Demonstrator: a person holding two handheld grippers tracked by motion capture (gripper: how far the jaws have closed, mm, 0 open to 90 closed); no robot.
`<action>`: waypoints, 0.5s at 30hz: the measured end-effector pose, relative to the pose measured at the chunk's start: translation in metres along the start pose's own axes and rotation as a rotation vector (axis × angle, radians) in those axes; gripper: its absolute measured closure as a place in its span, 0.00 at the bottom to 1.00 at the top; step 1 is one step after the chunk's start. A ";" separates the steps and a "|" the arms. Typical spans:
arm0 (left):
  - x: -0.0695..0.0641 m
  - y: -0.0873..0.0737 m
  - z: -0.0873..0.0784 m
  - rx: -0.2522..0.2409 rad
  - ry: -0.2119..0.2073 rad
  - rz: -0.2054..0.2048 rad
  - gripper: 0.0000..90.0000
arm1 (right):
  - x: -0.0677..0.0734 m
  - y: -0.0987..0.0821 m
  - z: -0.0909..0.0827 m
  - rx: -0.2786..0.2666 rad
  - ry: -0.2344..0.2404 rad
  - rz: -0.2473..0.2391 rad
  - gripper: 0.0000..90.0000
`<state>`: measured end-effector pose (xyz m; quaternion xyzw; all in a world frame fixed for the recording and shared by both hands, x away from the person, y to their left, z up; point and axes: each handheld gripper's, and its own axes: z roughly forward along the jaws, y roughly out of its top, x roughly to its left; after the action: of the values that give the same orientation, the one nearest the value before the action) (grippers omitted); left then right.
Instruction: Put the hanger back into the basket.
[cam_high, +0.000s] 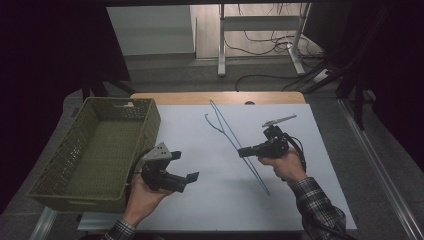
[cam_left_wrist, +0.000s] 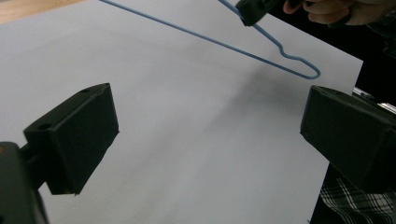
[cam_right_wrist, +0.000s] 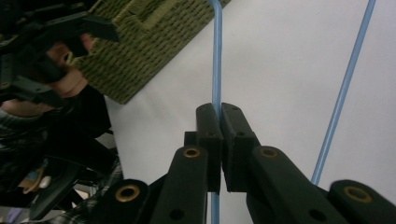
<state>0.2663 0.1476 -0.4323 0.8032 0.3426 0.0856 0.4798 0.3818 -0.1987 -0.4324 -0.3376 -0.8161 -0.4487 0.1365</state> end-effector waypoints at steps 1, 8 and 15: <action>0.000 0.000 0.000 0.000 0.000 0.000 0.06 | 0.000 0.000 0.000 0.000 0.000 0.000 0.97; -0.001 0.011 0.002 -0.044 0.012 0.036 0.18 | 0.010 -0.010 -0.003 0.001 0.051 0.013 0.97; -0.005 0.028 0.012 -0.082 0.007 0.094 0.46 | 0.013 -0.015 0.002 0.010 0.070 0.023 0.97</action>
<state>0.2813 0.1276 -0.4138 0.7978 0.3021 0.1248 0.5066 0.3622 -0.1968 -0.4358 -0.3302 -0.8092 -0.4546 0.1719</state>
